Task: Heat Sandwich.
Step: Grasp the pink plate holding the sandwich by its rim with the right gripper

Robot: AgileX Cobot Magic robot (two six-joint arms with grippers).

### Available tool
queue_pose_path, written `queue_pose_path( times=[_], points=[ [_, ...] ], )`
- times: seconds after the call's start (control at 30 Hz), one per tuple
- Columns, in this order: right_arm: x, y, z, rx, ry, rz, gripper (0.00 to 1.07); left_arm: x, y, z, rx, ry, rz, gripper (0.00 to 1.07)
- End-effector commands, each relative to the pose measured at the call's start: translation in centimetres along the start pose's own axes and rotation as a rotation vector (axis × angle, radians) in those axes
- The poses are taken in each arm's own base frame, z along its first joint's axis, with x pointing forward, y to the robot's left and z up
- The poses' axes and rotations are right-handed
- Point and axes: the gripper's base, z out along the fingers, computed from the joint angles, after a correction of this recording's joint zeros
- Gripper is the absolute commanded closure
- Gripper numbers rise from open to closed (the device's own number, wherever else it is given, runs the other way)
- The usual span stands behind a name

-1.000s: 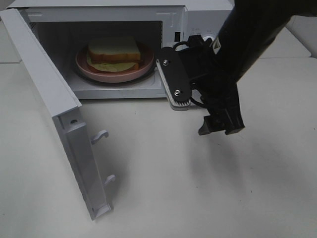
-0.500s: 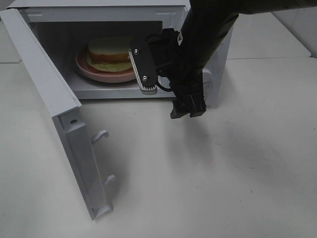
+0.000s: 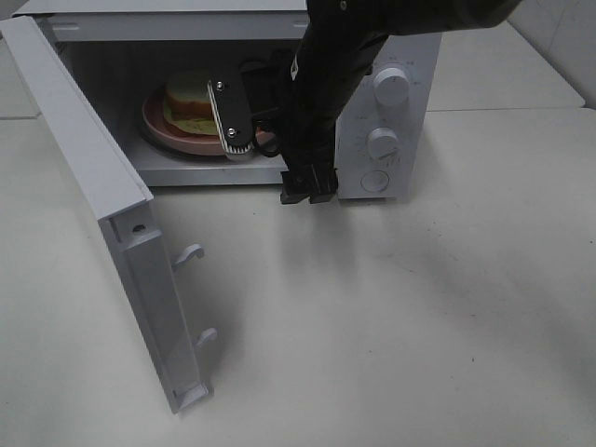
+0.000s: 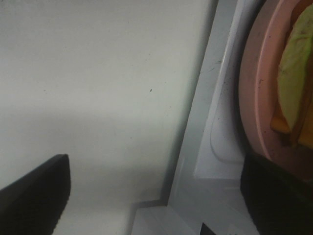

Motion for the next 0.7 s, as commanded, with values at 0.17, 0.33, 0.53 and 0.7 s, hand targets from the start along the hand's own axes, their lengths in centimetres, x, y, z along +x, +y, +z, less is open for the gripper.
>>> queue_pose_path(
  times=[0.17, 0.33, 0.53, 0.7],
  points=[
    [-0.8, -1.3, 1.5, 0.018, -0.011, 0.004, 0.17, 0.1, 0.0, -0.2, -0.003, -0.020, -0.001, 0.10],
    [-1.2, -2.0, 2.6, 0.027, -0.015, 0.023, 0.18, 0.1, 0.0, -0.2, -0.003, -0.020, -0.001, 0.10],
    [-1.4, -2.7, 4.0, 0.037, -0.011, 0.038, 0.20, 0.1, 0.0, -0.2, -0.003, -0.020, -0.001, 0.10],
    [-1.7, -3.3, 5.0, 0.046, -0.013, 0.037, 0.20, 0.1, 0.0, -0.2, -0.003, -0.020, -0.001, 0.10]
  ],
)
